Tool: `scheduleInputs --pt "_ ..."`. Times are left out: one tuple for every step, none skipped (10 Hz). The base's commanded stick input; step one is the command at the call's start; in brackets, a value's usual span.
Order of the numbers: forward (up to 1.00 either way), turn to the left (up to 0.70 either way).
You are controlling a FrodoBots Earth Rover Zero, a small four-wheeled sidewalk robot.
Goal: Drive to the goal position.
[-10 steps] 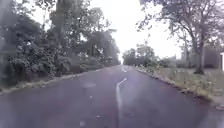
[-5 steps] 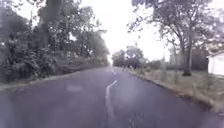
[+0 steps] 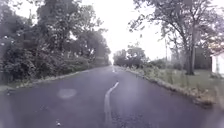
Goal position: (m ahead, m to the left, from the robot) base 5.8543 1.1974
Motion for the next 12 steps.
scheduleInputs --pt "1.00 0.00" --pt "1.00 0.00" --pt "1.00 0.00" --pt "1.00 0.00" --pt "1.00 0.00" --pt "1.00 0.00" --pt "1.00 0.00" --pt "1.00 0.00" --pt "1.00 0.00" --pt "1.00 0.00" --pt "1.00 0.00" --pt "1.00 0.00"
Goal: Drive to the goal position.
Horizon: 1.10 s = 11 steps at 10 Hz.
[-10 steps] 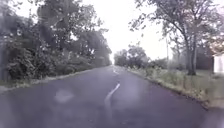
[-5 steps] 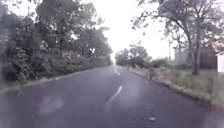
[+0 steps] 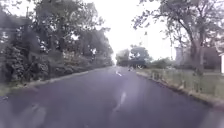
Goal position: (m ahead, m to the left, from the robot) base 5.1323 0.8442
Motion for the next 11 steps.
scheduleInputs --pt "1.00 0.00" --pt "1.00 0.00" --pt "1.00 0.00" --pt "1.00 0.00" --pt "1.00 0.00" --pt "1.00 0.00" --pt "1.00 0.00" --pt "1.00 0.00" --pt "1.00 0.00" --pt "1.00 0.00" --pt "1.00 0.00"
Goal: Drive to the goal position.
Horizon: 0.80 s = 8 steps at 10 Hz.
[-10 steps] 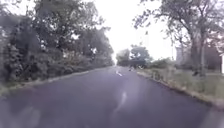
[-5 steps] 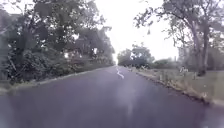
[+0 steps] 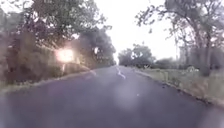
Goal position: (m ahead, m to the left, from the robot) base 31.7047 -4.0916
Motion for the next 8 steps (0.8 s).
scheduleInputs --pt "1.00 0.00" --pt "1.00 0.00" --pt "1.00 0.00" --pt "1.00 0.00" --pt "1.00 0.00" --pt "1.00 0.00" --pt "1.00 0.00" --pt "1.00 0.00"
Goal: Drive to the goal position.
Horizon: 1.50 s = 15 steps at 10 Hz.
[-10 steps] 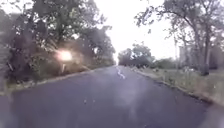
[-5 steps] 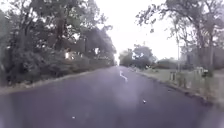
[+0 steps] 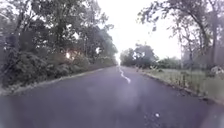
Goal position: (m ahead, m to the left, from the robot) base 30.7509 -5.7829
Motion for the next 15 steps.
scheduleInputs --pt "1.00 0.00" --pt "1.00 0.00" --pt "1.00 0.00" --pt "1.00 0.00" --pt "1.00 0.00" --pt "1.00 0.00" --pt "1.00 0.00" --pt "1.00 -0.06" --pt "1.00 -0.14" --pt "1.00 -0.32" --pt "1.00 -0.39" --pt "1.00 -0.40" --pt "1.00 -0.40" --pt "1.00 -0.40" --pt "1.00 -0.32"
